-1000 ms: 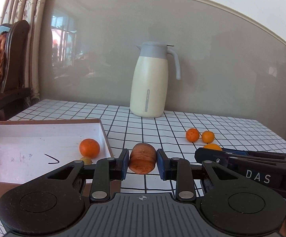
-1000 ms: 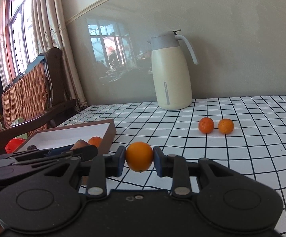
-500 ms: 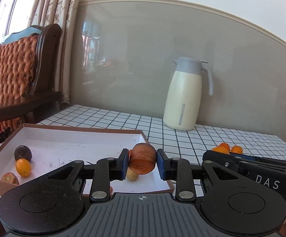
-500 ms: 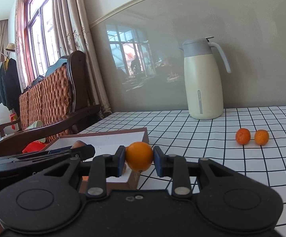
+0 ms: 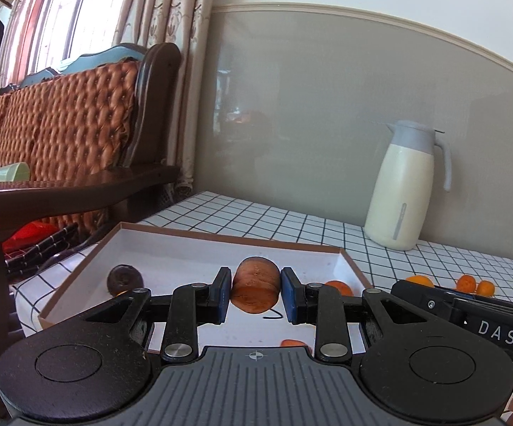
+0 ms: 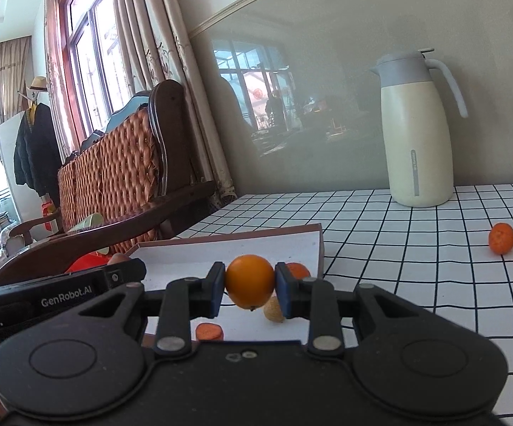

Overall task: Organize fruits
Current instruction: 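Carry the carrot piece and orange over the brown box with both tools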

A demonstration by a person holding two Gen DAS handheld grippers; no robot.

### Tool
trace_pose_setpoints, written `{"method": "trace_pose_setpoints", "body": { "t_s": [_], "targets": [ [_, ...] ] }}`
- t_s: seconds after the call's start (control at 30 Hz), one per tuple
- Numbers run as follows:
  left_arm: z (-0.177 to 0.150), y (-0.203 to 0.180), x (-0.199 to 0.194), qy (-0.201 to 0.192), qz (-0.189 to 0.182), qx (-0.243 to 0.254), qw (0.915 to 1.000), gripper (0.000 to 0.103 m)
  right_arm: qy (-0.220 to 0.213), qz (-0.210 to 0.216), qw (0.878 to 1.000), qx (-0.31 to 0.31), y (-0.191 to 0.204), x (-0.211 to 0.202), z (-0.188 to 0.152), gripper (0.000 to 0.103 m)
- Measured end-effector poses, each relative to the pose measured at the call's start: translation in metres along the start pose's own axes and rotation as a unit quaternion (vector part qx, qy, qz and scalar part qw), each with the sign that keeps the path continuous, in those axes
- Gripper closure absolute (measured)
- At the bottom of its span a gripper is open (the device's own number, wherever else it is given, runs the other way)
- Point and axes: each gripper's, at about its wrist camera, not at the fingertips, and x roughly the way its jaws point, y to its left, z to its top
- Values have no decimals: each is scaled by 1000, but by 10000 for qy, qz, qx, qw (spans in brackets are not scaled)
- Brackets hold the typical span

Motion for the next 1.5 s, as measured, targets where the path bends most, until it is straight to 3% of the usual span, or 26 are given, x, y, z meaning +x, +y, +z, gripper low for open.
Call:
{"method": "trace_pose_setpoints", "body": {
  "t_s": [0.37,0.8,1.5],
  "targets": [
    [4,45,8,-49,543,-196,9983,72,211,239,9994,-103,24,27,-8,81],
    [3,70,22,-20,746,-356,9966,72,113,279,9994,-147,36,45,-2,81],
    [16,80,78,186,895,-203,9956,72,382,-367,9984,-172,16,97,12,81]
  ]
}}
